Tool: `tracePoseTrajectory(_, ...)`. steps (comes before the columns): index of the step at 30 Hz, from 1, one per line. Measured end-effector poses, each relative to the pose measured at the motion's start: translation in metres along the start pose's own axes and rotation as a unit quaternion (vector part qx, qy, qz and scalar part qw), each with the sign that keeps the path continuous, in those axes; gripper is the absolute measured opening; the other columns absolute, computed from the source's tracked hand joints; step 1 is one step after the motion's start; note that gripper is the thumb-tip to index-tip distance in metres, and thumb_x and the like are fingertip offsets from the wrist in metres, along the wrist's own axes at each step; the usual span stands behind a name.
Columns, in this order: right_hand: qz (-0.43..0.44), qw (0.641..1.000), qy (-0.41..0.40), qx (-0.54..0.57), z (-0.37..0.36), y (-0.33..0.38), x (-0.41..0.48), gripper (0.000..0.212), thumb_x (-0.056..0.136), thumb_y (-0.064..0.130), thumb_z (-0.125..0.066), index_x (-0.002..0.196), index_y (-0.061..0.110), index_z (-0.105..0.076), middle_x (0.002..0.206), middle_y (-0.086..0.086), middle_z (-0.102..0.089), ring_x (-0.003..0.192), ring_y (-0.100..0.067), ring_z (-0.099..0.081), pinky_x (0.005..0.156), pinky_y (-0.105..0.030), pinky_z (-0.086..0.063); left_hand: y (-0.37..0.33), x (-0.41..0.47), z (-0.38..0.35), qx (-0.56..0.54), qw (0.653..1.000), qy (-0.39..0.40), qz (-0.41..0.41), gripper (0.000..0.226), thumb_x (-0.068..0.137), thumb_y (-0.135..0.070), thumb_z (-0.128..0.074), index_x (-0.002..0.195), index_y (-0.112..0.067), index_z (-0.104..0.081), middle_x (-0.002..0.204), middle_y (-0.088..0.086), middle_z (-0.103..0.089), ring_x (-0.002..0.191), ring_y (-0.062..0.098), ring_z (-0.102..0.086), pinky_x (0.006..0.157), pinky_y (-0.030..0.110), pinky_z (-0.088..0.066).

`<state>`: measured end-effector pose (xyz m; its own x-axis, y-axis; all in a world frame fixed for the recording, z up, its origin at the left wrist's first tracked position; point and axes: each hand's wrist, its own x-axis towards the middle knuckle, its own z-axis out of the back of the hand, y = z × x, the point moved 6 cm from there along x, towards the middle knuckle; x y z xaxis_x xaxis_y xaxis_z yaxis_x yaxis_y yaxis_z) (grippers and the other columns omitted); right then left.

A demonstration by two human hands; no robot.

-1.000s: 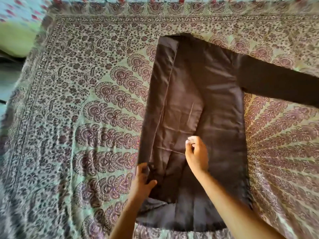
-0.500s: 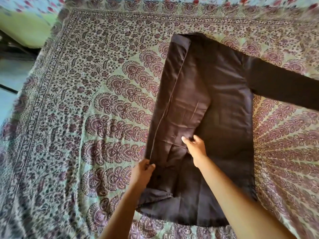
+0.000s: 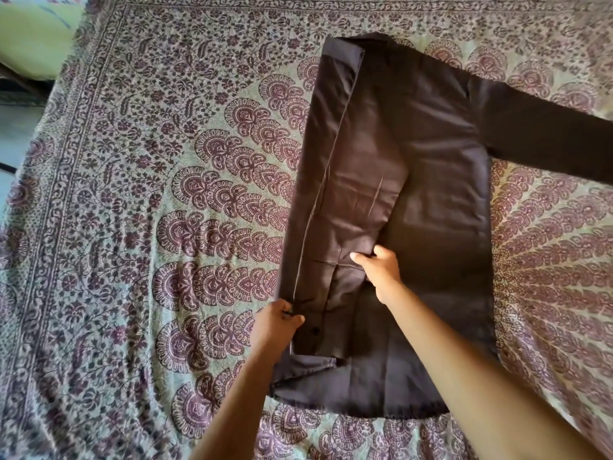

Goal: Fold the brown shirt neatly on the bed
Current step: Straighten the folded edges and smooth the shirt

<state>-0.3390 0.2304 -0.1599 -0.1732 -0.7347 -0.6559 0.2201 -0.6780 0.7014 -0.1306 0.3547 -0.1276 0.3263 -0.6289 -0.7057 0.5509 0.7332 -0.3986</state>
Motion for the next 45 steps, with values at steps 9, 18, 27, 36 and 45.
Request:
tracePoseTrajectory(9, 0.057, 0.961, -0.219, -0.157, 0.025, 0.038, -0.021, 0.026, 0.082, 0.032, -0.065, 0.096, 0.01, -0.061, 0.094, -0.008, -0.067, 0.091, -0.029, -0.06, 0.067, -0.033, -0.04, -0.037, 0.01, 0.023, 0.263, 0.964, 0.018, -0.033, 0.038, 0.083, -0.054, -0.056, 0.095, -0.019, -0.06, 0.098, 0.006, -0.065, 0.088, 0.025, -0.061, 0.069, 0.03, -0.046)
tracePoseTrajectory(18, 0.36, 0.862, -0.178, -0.309, 0.004, 0.134, 0.046, 0.043, 0.077, 0.03, -0.04, 0.107, 0.006, -0.06, 0.109, -0.012, -0.063, 0.099, -0.034, -0.059, 0.081, -0.039, -0.046, -0.162, 0.111, 0.056, -0.001, 0.99, -0.087, -0.11, 0.033, 0.087, -0.029, -0.059, 0.118, -0.018, -0.053, 0.106, 0.006, -0.067, 0.103, 0.028, -0.06, 0.079, 0.032, -0.044)
tracePoseTrajectory(27, 0.372, 0.818, -0.143, -0.415, -0.028, 0.196, 0.132, 0.054, 0.089, 0.032, -0.034, 0.139, 0.011, -0.04, 0.147, -0.011, -0.037, 0.137, -0.028, -0.031, 0.111, -0.045, -0.023, -0.305, 0.234, 0.084, -0.201, 0.958, -0.1, -0.177, 0.035, 0.085, -0.025, -0.063, 0.117, -0.014, -0.054, 0.094, 0.0, -0.061, 0.097, 0.02, -0.06, 0.087, 0.028, -0.043)
tracePoseTrajectory(36, 0.439, 0.752, -0.105, -0.481, -0.054, 0.221, 0.174, 0.056, 0.089, 0.035, -0.032, 0.138, 0.01, -0.041, 0.147, -0.013, -0.037, 0.134, -0.028, -0.037, 0.109, -0.047, -0.027, -0.408, 0.329, 0.125, -0.307, 0.93, -0.074, -0.185, 0.008, 0.081, -0.012, -0.07, 0.086, -0.008, -0.065, 0.076, 0.007, -0.061, 0.061, 0.015, -0.058, 0.058, 0.027, -0.051)
tracePoseTrajectory(45, 0.435, 0.735, -0.053, -0.517, -0.068, 0.208, 0.194, 0.059, 0.091, 0.041, -0.029, 0.142, 0.013, -0.036, 0.15, -0.013, -0.029, 0.137, -0.028, -0.031, 0.111, -0.045, -0.022, -0.4, 0.362, 0.138, -0.127, 0.943, -0.214, -0.22, 0.028, 0.072, -0.017, -0.069, 0.079, -0.02, -0.042, 0.083, 0.005, -0.06, 0.071, 0.023, -0.056, 0.064, 0.03, -0.045)
